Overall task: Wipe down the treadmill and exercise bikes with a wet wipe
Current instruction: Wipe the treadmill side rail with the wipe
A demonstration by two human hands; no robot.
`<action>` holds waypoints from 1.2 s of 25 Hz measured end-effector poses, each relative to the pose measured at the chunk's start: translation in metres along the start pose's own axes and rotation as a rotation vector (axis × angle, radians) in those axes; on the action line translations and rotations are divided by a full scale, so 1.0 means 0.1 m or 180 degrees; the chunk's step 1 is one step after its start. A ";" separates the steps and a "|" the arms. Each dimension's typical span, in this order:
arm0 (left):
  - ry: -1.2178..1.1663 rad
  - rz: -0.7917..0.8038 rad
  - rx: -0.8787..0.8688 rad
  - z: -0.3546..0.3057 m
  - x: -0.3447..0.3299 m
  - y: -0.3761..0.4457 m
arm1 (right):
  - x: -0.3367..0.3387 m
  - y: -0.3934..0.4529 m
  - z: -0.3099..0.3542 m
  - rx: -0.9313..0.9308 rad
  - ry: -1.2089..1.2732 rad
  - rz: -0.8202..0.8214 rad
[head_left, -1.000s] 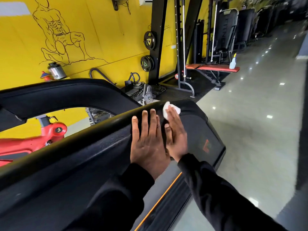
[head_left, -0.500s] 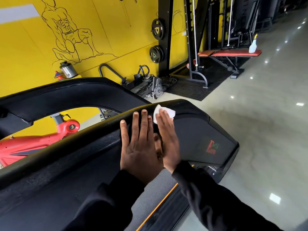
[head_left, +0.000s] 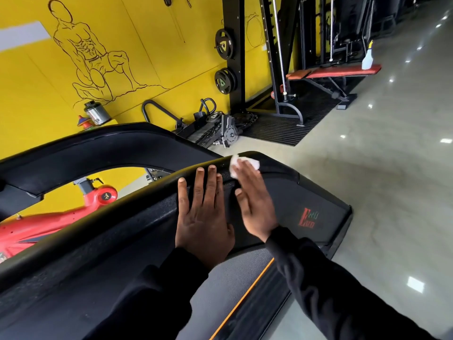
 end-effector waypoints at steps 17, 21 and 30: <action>0.0055 -0.0005 -0.0104 -0.31 -0.21 0.23 | 0.11 -0.15 -0.32 -0.0138 0.0136 -0.0168; 0.0059 0.0071 -0.0186 -0.45 -0.29 0.30 | 0.10 -0.13 -0.38 -0.1027 0.0106 -0.0395; 0.0131 0.0186 -0.0434 -0.64 -0.45 0.45 | 0.18 -0.15 -0.63 -0.0904 -0.0032 -0.0237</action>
Point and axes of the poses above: each hand's wrist, its own y-axis towards the middle knuckle, its own x-axis out of the back of the hand, z = x × y, the point moved 2 cm from there along y, towards the middle knuckle, and after that the axes turned 12 degrees about -z, right-handed, at the moved point
